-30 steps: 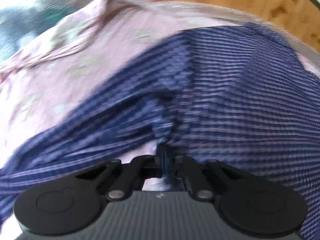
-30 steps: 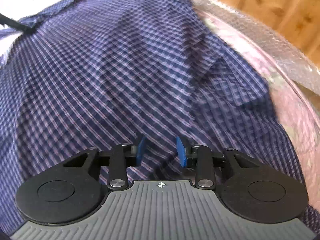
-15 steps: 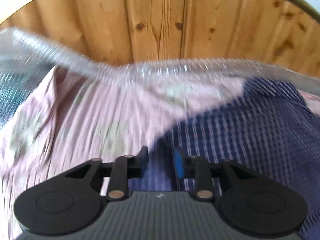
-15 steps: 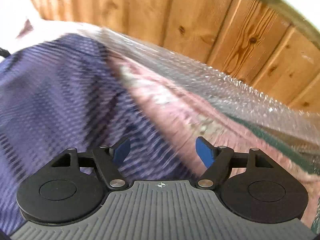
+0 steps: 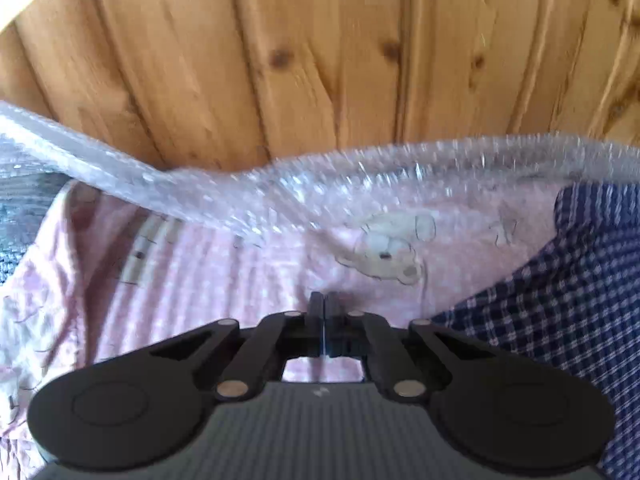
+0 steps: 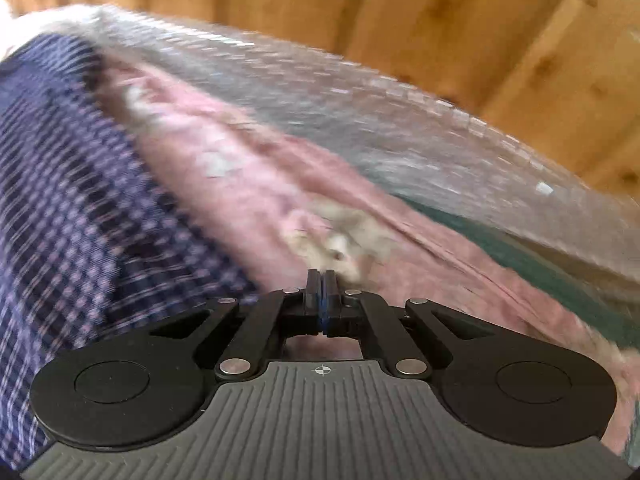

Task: Fold clothes
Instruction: 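Move both open grippers over the shirt body to straighten it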

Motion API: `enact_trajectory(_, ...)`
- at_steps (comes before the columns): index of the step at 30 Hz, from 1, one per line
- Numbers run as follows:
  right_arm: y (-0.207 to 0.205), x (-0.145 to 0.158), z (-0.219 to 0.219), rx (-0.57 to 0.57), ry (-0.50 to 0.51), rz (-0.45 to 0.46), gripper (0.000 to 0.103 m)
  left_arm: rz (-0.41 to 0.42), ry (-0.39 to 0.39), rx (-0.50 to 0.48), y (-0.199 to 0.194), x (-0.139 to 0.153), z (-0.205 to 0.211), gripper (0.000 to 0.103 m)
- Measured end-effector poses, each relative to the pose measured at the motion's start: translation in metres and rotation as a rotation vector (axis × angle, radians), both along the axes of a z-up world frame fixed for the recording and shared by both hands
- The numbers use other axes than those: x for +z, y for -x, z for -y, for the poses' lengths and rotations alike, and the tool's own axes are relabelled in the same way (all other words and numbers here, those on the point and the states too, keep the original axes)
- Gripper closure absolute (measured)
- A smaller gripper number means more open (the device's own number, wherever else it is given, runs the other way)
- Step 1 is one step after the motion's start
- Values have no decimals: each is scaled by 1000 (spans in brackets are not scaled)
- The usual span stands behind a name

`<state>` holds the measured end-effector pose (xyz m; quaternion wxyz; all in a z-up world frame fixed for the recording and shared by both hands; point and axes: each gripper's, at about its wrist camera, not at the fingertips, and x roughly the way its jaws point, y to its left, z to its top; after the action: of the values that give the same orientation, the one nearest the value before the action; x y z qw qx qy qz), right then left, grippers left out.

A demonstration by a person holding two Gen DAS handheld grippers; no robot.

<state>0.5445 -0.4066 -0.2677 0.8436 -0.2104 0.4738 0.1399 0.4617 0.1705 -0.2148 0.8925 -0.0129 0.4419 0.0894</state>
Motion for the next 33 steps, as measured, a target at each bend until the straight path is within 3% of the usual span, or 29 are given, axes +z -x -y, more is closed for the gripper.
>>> enact_trajectory(3, 34, 36, -19, 83, -58, 75, 94, 90, 145, -52, 40, 35, 5, 92)
enact_trajectory(5, 60, 49, -39, 191, -154, 53, 85, 12, 181, -139, 59, 23, 15, 87)
enact_trajectory(6, 73, 47, -52, 264, -192, 20, 77, -31, 198, -182, 68, 16, 20, 87)
enact_trajectory(7, 83, 42, -62, 327, -208, -6, 59, -88, 163, -184, 74, 0, 17, 88)
enact_trajectory(8, 91, 30, -66, 365, -178, -23, 58, -147, 118, -178, 81, -17, 12, 91)
enact_trajectory(9, 99, 15, -66, 388, -126, -37, 59, -128, 131, -172, 90, -23, -1, 91)
enact_trajectory(10, 102, 5, -57, 382, -109, -46, 58, -129, 131, -127, 95, -22, -14, 95)
enact_trajectory(11, 103, -3, -42, 353, -120, -52, 50, -138, 125, -76, 99, -20, -27, 100)
enact_trajectory(13, 97, -5, -7, 244, -147, -86, 46, -127, 128, -24, 109, -9, -41, 98)
enact_trajectory(15, 98, 3, 10, 185, -98, -90, 52, -78, 147, -42, 124, 13, -40, 97)
enact_trajectory(17, 105, 20, 7, 187, -58, -75, 65, -39, 201, -131, 139, 28, -15, 87)
enact_trajectory(20, 138, 49, -22, 287, -200, -80, 66, -111, 233, -285, 159, 13, 30, 82)
enact_trajectory(21, 153, 47, -33, 340, -207, -107, 66, -149, 200, -304, 163, 2, 40, 83)
enact_trajectory(23, 179, 34, -42, 418, -179, -155, 67, -187, 151, -274, 173, -20, 32, 92)
enact_trajectory(24, 186, 26, -30, 416, -162, -158, 66, -181, 176, -249, 176, -22, 22, 93)
enact_trajectory(25, 193, 19, -19, 413, -146, -160, 62, -186, 163, -206, 178, -19, 15, 100)
enact_trajectory(26, 200, 12, -7, 410, -129, -163, 61, -194, 140, -159, 179, -15, 10, 100)
enact_trajectory(30, 217, 23, 19, 327, -28, -149, 67, -129, 229, -246, 199, 11, 31, 92)
enact_trajectory(33, 249, 43, -5, 385, -131, -134, 68, -177, 227, -350, 215, -1, 63, 87)
